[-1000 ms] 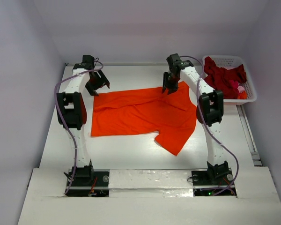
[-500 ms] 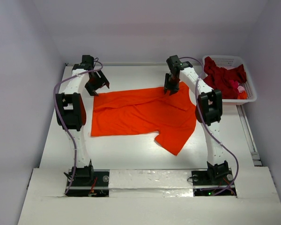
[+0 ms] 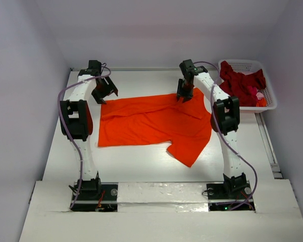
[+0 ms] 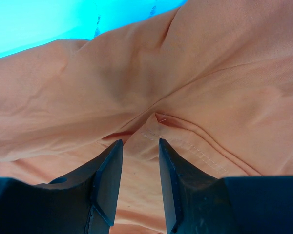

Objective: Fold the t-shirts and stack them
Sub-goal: Fold the tshirt

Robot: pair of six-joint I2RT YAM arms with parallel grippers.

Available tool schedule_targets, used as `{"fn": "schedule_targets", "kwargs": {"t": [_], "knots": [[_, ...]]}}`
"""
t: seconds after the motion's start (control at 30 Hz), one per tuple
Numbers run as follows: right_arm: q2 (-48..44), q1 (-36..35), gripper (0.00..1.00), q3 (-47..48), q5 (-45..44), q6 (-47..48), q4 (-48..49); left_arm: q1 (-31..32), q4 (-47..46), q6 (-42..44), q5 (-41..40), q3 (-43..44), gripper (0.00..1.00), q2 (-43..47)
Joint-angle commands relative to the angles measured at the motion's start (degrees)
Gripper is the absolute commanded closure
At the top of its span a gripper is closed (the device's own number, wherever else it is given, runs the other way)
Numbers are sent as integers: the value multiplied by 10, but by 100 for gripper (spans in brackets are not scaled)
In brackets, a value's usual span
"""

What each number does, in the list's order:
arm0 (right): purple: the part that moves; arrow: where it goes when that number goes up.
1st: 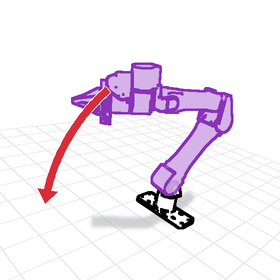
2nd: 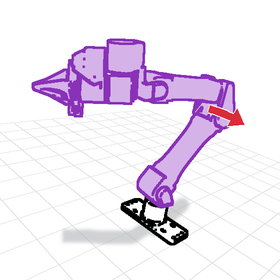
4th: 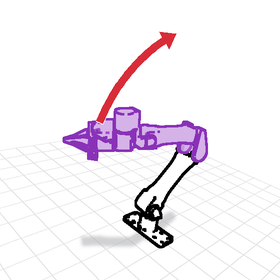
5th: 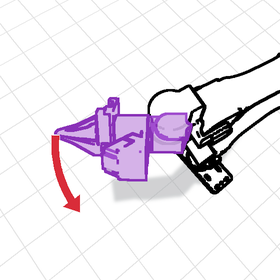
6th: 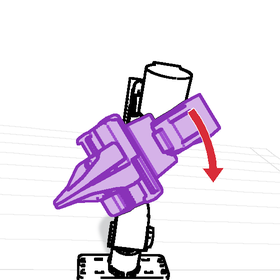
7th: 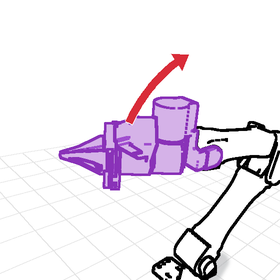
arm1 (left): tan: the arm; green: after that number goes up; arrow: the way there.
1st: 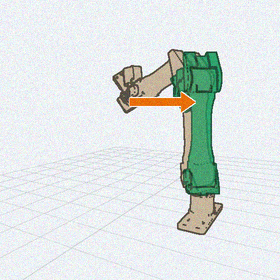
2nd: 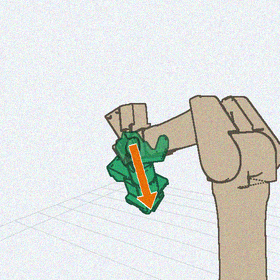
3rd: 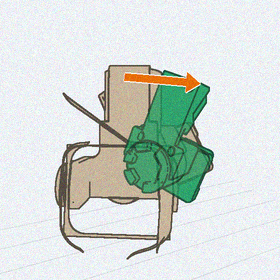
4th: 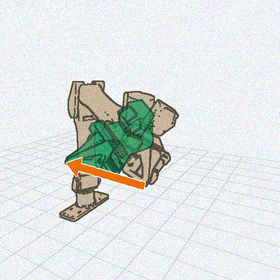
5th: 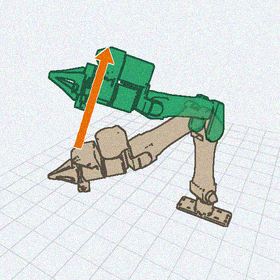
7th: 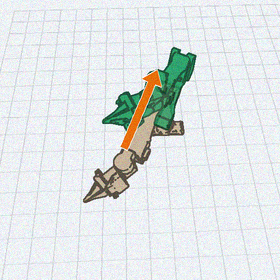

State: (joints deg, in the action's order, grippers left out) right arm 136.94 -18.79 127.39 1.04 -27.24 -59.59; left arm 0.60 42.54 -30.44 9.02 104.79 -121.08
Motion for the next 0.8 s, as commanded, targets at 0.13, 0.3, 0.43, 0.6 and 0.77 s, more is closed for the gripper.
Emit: {"fn": "schedule_targets", "kwargs": {"t": [0.13, 0.3, 0.43, 0.6, 0.77], "knots": [[8, 1, 59, -3, -8, -9, 4, -2, -1, 6, 0, -10, 30, 46], [12, 1, 59, -7, -5, -10, 6, -2, -2, 6, 1, -9, 30, 45], [13, 1, 60, -18, 0, -10, 14, -2, -3, 6, 2, -12, 30, 44], [15, 1, 61, -29, 4, -11, 18, -2, -4, 6, 3, -13, 30, 44], [18, 1, 68, -24, 7, -11, 18, -2, -3, 6, 4, -9, 30, 44]]}}
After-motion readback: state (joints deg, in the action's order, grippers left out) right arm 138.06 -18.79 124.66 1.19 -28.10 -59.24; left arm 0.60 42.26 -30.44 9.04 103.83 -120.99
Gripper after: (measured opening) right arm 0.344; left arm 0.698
